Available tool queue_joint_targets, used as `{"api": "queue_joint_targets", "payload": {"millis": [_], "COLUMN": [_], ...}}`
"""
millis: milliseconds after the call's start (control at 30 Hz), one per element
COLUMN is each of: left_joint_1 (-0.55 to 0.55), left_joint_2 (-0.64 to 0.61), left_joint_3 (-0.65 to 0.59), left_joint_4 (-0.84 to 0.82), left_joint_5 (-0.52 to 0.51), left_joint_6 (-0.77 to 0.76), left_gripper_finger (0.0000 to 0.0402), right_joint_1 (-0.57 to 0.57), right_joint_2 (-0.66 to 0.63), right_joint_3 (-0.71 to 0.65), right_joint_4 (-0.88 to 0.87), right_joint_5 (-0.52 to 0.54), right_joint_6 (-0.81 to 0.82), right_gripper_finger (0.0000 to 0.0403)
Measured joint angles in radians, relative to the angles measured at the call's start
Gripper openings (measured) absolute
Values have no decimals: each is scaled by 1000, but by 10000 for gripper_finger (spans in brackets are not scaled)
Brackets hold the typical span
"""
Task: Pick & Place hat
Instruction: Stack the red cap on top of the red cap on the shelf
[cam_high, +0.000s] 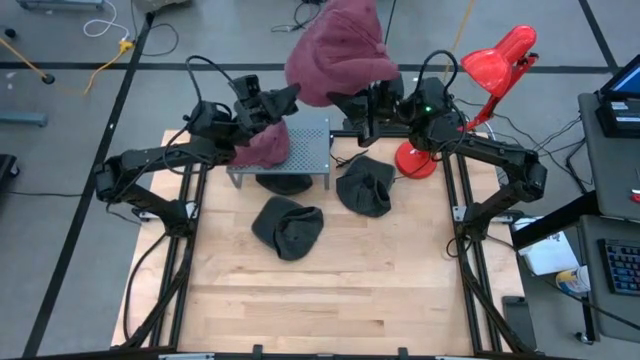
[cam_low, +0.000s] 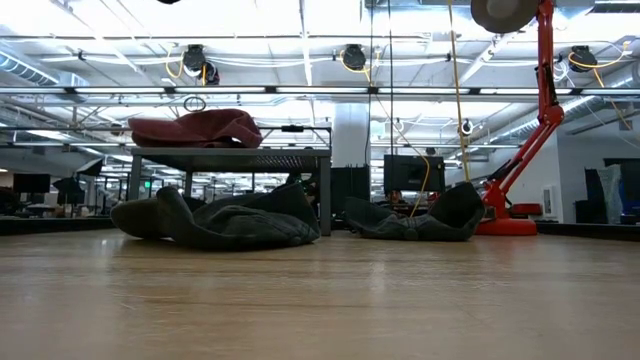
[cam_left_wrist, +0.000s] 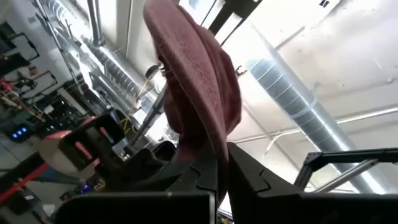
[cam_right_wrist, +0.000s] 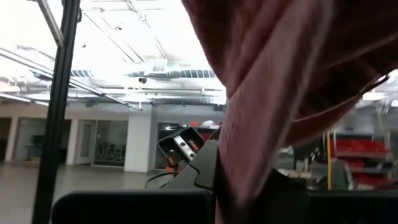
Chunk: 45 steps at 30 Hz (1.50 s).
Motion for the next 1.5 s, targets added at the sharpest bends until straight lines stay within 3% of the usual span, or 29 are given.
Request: {"api": "queue_joint_targets", "payload": {"millis": [133,300,467,600,833,1133,1300,1500], "left_joint_1": [15,65,158,242,416,642,769,910], "left_joint_2": [-8,-60,-176,-253,-357,-416,-454,-485], "left_joint_3": [0,0,3,2,2,1,1,1], "left_joint_4": [-4,-101,-369,-609,-932,-1177,-1369,-1611], "left_joint_5": [14,93,171,310,531,767,833,835], "left_joint_6": [20,13,-7,-18,-144,-287,-214,-87], "left_gripper_finger": [9,9,9,9,9,9,9,9], "right_joint_1": [-1,-4,-12,-14,-14,-9,-9,-10], "right_joint_2": [-5,-53,-120,-172,-232,-251,-246,-246], "right_joint_3": [-1,-4,-4,-4,-4,-4,-4,-3], "right_joint_4": [-39,-258,-543,-720,-808,-805,-803,-786], "right_joint_5": [-59,-152,-305,-302,-298,-296,-296,-295], "right_joint_6": [80,116,13,-67,-113,-113,-131,-148], "right_gripper_finger": [35,119,201,237,246,238,238,238]}}
